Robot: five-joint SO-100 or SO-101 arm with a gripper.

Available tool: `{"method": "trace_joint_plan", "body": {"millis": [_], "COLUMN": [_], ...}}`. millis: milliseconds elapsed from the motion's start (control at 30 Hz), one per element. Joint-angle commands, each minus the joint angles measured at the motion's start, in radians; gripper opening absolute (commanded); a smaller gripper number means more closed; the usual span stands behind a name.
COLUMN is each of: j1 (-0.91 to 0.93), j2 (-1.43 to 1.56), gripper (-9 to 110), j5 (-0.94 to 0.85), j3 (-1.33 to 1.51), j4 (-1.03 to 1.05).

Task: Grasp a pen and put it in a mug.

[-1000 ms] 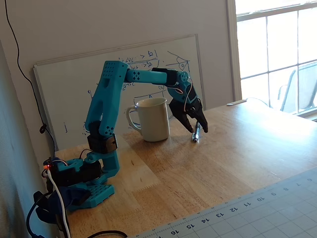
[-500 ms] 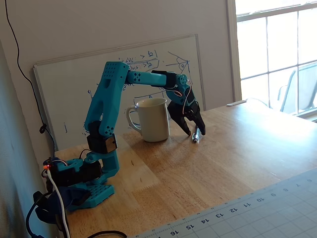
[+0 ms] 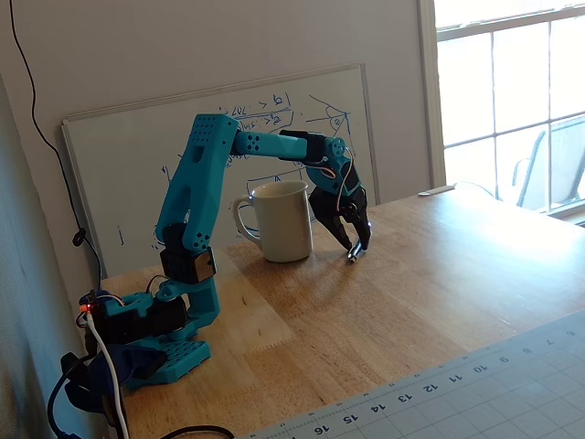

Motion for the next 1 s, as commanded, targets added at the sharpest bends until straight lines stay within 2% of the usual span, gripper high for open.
{"method": "trace_joint_plan", "body": {"millis": [0, 600, 667, 767, 967], "j1": [-0.005, 0.101, 0.103, 0.101, 0.095], "j2": [0.037, 0.468, 0.515, 0.589, 0.776], "gripper": [-1, 1, 1, 1, 2], "j5": [0.005, -0.054, -0.144, -0.37, -1.034], "j3": [-0.063, -0.049, -0.048, -0.012, 0.081], "j4": [-0.005, -0.02, -0.018, -0.018, -0.006]}}
